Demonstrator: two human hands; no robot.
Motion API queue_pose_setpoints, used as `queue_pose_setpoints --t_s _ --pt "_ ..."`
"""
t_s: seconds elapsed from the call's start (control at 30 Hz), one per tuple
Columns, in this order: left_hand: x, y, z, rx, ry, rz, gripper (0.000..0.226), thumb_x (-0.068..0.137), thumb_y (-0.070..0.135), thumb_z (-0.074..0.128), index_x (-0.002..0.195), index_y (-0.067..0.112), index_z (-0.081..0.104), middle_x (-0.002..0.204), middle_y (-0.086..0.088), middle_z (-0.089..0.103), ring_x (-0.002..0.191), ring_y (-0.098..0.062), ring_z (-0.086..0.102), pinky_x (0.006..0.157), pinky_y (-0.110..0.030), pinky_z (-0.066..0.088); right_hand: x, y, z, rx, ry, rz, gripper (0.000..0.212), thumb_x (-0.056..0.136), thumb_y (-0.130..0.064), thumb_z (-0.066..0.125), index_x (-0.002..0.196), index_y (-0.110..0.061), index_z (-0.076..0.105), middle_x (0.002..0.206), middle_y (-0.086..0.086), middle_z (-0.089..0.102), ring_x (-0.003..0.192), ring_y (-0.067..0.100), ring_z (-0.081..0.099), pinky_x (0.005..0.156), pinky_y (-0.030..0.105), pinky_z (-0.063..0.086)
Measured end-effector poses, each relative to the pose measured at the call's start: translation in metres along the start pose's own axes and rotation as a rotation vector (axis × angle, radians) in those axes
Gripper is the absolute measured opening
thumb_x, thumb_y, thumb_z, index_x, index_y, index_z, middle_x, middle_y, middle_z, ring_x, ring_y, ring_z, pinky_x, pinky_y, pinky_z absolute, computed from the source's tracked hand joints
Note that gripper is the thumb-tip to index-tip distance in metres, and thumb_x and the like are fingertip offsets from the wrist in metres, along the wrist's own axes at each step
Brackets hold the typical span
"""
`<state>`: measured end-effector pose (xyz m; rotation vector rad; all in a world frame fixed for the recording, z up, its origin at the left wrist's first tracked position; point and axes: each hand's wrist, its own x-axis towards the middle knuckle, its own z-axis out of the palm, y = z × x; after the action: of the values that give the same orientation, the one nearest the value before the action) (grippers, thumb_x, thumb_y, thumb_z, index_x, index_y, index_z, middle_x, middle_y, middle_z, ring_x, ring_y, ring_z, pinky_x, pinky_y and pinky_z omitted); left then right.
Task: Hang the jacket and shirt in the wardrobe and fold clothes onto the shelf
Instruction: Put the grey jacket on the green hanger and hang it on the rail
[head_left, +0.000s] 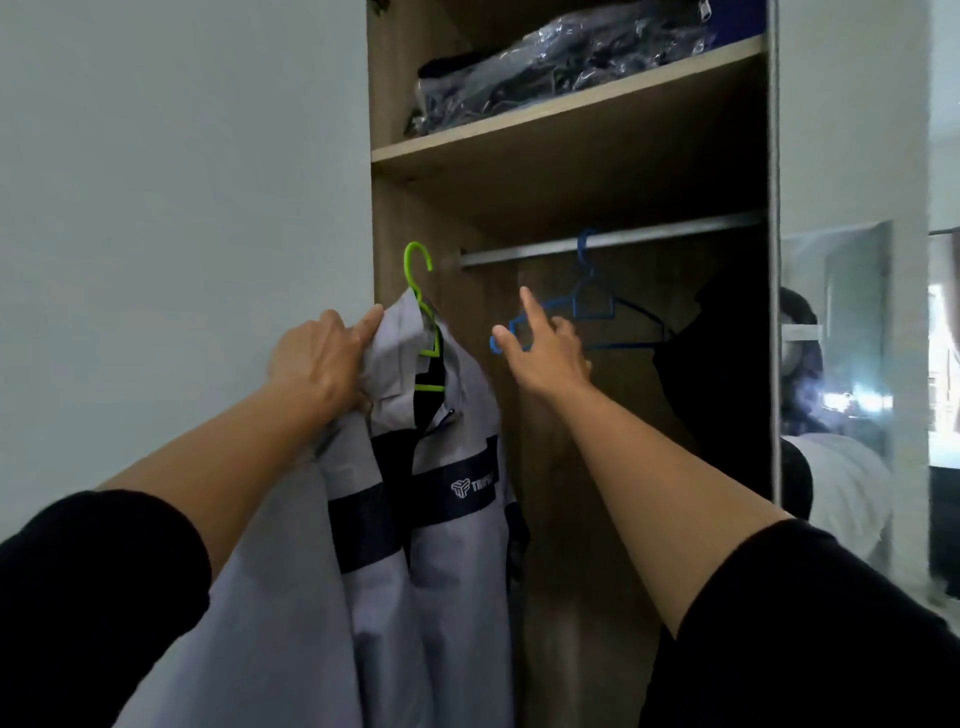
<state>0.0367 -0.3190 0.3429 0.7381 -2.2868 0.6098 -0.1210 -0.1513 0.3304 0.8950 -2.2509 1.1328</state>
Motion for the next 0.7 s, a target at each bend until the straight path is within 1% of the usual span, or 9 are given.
queue_pose_setpoints --t_s 0.2,0.37,0.47,0.5,0.57,0.63,0.7 --pt "0.055 0.012 0.033 -0.036 0.022 0.026 0.11 0.067 0.058 0.074 0.15 0.034 0.007 0.117 -0.016 0.048 0.106 -0.035 0.056 0.078 -0.037 0.045 0.061 0.017 0.019 0.044 0.01 0.036 0.06 0.093 -0.06 0.034 0.147 -0.048 0.01 0.146 0.021 0.034 0.136 0.037 0.031 0.109 0.057 0.025" --pt "0.097 0.029 0.048 -0.09 0.074 0.07 0.114 0.062 0.061 0.074 0.15 0.036 0.007 0.119 -0.018 0.05 0.105 -0.037 0.058 0.08 -0.037 0.047 0.106 0.026 0.027 0.064 0.027 0.065 0.055 0.094 -0.059 0.032 0.146 -0.045 0.019 0.145 0.014 0.043 0.132 0.037 0.039 0.11 0.052 0.029" --pt "0.121 0.042 0.056 -0.118 0.117 0.087 0.113 0.063 0.062 0.073 0.15 0.037 0.006 0.118 -0.018 0.05 0.104 -0.038 0.058 0.079 -0.037 0.047 0.124 0.029 0.032 0.089 0.009 0.061 0.055 0.096 -0.056 0.033 0.145 -0.033 0.033 0.142 0.011 0.048 0.13 0.034 0.042 0.108 0.045 0.035" --pt "0.129 0.047 0.06 -0.132 0.127 0.092 0.112 0.064 0.061 0.073 0.15 0.038 0.005 0.118 -0.018 0.049 0.105 -0.039 0.058 0.079 -0.038 0.047 0.13 0.032 0.035 0.084 0.001 0.066 0.054 0.095 -0.056 0.033 0.141 -0.028 0.04 0.139 0.011 0.051 0.128 0.034 0.045 0.106 0.043 0.037" --pt "0.144 0.056 0.066 -0.157 0.14 0.104 0.112 0.065 0.061 0.073 0.15 0.037 0.004 0.12 -0.018 0.048 0.104 -0.039 0.057 0.079 -0.039 0.047 0.141 0.037 0.036 0.084 -0.001 0.091 0.052 0.095 -0.055 0.036 0.128 -0.02 0.056 0.13 0.012 0.058 0.12 0.033 0.052 0.1 0.041 0.043" --pt "0.157 0.063 0.072 -0.164 0.143 0.109 0.111 0.066 0.061 0.072 0.15 0.036 0.003 0.121 -0.018 0.047 0.104 -0.039 0.057 0.078 -0.039 0.047 0.149 0.044 0.036 0.117 0.016 0.108 0.045 0.094 -0.048 0.047 0.118 -0.015 0.064 0.124 0.012 0.062 0.116 0.031 0.055 0.097 0.037 0.045" --pt "0.168 0.069 0.077 -0.166 0.136 0.113 0.11 0.068 0.06 0.071 0.15 0.036 0.002 0.121 -0.018 0.047 0.104 -0.038 0.057 0.078 -0.04 0.048 0.155 0.051 0.035 0.169 0.045 0.109 0.038 0.091 -0.038 0.059 0.116 -0.011 0.066 0.121 0.011 0.064 0.117 0.028 0.056 0.1 0.035 0.044"
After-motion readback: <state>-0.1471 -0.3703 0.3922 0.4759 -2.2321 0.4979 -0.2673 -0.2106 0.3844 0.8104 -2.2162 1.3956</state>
